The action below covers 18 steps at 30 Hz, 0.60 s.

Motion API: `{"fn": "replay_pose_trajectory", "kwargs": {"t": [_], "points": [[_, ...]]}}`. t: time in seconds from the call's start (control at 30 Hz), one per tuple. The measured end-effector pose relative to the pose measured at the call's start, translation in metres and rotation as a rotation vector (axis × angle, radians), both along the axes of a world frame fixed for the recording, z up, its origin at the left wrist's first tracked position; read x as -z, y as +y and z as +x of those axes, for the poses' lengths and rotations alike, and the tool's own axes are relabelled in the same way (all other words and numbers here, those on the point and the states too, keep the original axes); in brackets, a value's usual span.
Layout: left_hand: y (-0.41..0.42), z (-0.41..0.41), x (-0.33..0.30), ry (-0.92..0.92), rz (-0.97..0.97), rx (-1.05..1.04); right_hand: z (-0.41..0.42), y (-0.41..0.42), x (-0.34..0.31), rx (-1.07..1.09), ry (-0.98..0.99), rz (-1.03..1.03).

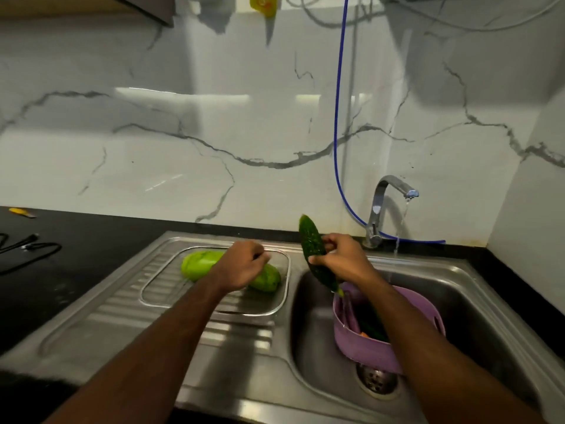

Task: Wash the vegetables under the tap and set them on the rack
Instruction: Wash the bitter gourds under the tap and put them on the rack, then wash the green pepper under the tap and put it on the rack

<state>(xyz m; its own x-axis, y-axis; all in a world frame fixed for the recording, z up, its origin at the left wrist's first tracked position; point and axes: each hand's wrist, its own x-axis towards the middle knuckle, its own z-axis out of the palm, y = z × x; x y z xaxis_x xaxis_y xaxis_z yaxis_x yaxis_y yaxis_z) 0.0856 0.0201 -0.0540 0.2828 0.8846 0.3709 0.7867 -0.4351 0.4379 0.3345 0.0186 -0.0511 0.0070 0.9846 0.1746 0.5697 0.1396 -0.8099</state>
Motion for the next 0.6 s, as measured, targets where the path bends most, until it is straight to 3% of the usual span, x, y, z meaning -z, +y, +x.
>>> {"fn": "replay_pose_trajectory", "kwargs": {"t": [0.27,0.47,0.6], "points": [[-0.017,-0.097,0.005,0.198,-0.075,-0.095,-0.116,0.002,-0.032,-0.288,-0.270,-0.003],[-0.022,-0.133,0.015,0.282,-0.082,-0.206,-0.167,0.007,-0.002,-0.395,-0.573,-0.037],[-0.021,-0.139,0.021,0.275,-0.086,-0.224,-0.186,0.007,0.021,-0.402,-0.668,-0.041]]}}
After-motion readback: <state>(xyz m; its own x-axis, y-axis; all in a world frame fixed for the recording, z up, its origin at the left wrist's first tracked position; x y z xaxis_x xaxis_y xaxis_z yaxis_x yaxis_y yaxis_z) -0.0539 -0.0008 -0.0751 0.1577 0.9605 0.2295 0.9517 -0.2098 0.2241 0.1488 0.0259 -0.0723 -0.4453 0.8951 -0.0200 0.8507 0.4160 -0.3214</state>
